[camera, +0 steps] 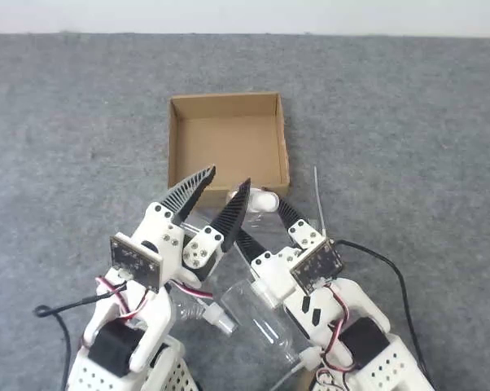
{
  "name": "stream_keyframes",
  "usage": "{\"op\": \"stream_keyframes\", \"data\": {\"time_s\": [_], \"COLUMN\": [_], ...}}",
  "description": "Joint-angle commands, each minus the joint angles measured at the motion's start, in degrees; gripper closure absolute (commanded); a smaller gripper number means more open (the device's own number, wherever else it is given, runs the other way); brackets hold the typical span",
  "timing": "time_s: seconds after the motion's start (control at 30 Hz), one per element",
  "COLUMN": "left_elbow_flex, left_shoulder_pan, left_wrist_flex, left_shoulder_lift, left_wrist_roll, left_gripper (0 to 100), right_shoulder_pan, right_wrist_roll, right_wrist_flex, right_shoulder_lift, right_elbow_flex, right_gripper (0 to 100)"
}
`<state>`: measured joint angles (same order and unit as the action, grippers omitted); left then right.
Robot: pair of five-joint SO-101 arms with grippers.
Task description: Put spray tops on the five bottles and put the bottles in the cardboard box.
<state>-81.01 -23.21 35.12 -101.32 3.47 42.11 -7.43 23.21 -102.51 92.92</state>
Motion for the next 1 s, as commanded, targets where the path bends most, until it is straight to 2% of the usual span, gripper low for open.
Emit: {"op": "stream_keyframes", "data": {"time_s": [0.0,0.13,0.47,0.77,0.97], "left_elbow_flex": [0.3,0.4,0.9,3.6,4.2], "left_shoulder_pan": [-1.9,-4.6,-4.5,3.5,7.6], "left_wrist_flex": [1.8,3.4,3.3,3.4,1.8], "left_shoulder_lift": [0.3,0.1,0.1,0.1,0.0], "left_wrist_roll": [-1.1,-3.8,-4.0,2.3,4.9], "left_gripper": [83,83,83,83,83], "right_shoulder_pan": [-1.4,-2.5,-2.5,-2.8,-7.3], "right_wrist_roll": [0.0,0.0,0.0,0.0,0.0], "right_wrist_flex": [-1.0,-1.0,0.1,4.1,4.1], "right_shoulder_lift": [-1.3,-1.3,-1.3,-1.3,-1.3], "right_elbow_flex": [-3.3,-3.3,-3.3,-3.3,-3.3], "right_gripper": [92.9,92.9,92.9,92.9,93.0]}}
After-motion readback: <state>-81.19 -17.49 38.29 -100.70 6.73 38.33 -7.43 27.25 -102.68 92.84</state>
